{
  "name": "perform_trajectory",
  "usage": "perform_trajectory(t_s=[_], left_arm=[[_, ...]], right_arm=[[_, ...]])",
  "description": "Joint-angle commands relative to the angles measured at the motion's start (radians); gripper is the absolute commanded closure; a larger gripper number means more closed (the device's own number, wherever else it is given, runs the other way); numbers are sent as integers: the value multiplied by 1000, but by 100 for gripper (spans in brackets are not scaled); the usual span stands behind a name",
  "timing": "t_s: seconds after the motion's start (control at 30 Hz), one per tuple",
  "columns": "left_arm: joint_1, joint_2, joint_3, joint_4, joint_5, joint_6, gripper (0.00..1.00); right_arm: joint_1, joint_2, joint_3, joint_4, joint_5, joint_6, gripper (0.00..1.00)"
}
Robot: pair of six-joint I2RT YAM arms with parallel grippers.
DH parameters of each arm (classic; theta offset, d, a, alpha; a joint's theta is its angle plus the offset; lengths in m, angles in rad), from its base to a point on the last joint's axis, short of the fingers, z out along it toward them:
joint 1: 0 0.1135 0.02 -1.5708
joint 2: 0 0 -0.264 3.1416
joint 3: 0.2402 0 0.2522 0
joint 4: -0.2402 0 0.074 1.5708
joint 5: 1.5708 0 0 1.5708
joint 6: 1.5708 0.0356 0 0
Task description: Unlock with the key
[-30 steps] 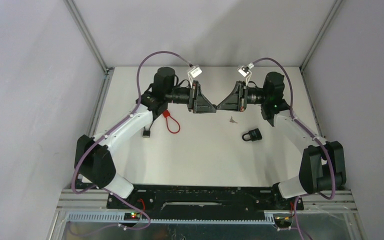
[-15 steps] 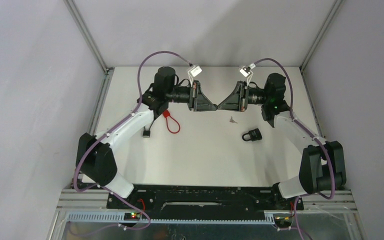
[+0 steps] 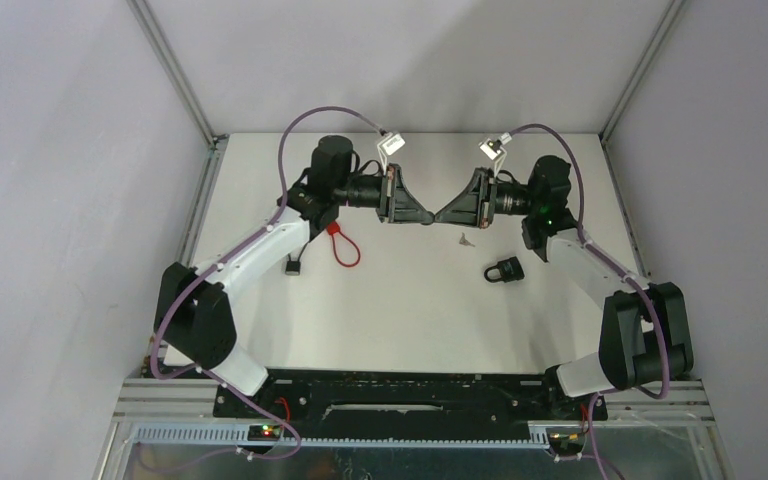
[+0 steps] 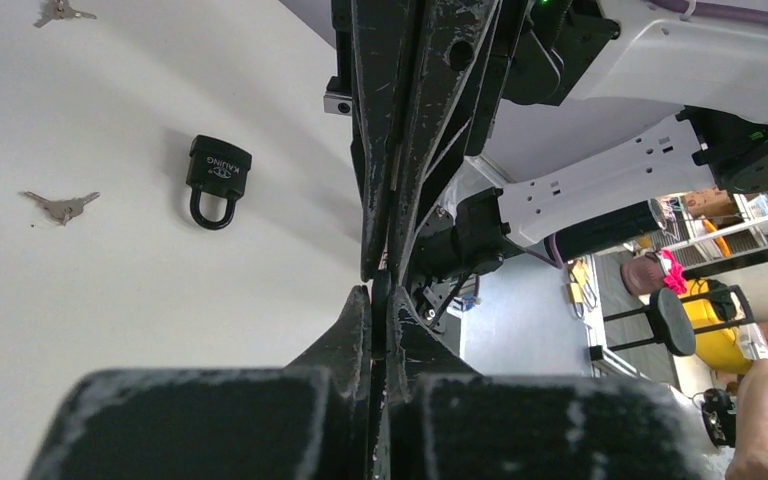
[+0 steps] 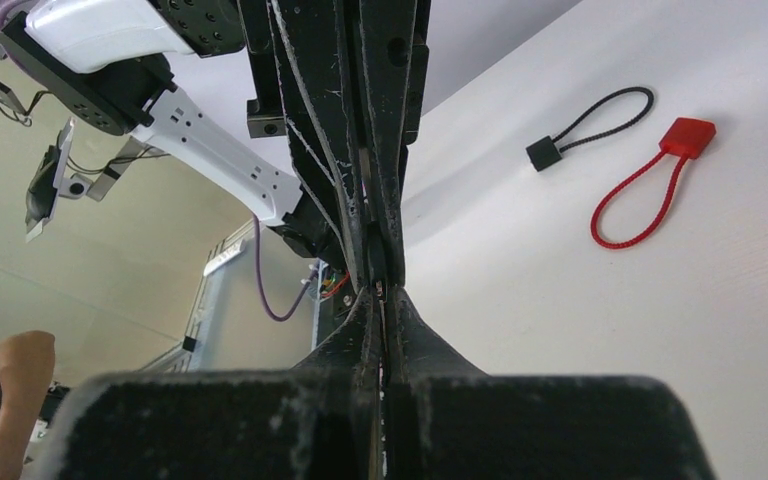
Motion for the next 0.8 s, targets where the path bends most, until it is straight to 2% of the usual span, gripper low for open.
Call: perform_trajectory(t_s=[0.0, 0.03, 0.07, 0.13, 0.2, 0.23, 0.3, 0.4, 0.47, 0.53, 0.67, 0.77], left_arm=[[-30, -28, -8, 106, 42, -53, 100], [-30, -31, -9, 110, 42, -54, 100], [-30, -35, -7, 110, 45, -53, 100], [-26, -47, -2, 81, 39, -21, 100], [-17, -65, 10, -2, 18, 53, 100], [-11, -73, 16, -60, 3, 103, 100], [0, -87, 41, -184, -41, 215, 100], [6, -97, 95, -422, -136, 443, 100], [6, -110, 113, -542, -217, 552, 100], [6, -125, 115, -650, -284, 639, 100], [5, -159, 100, -766, -362, 752, 100], [5, -191, 80, -798, -403, 784, 100]], right_arm=[[17, -14, -22, 35, 97, -9, 100], [18, -18, -24, 23, 98, -18, 99], [15, -22, -23, 5, 99, -33, 94], [2, -41, -22, -43, 99, -82, 70], [-35, -70, -22, -117, 104, -141, 36], [-62, -86, -22, -160, 111, -172, 25], [-122, -120, -10, -295, 128, -273, 13], [-190, -170, 45, -655, 261, -541, 9], [-194, -183, 92, -893, 423, -719, 8], [-193, -179, 120, -1060, 548, -862, 8], [-192, -147, 125, -1269, 801, -1073, 9], [-195, -103, 117, -1373, 902, -1202, 13]])
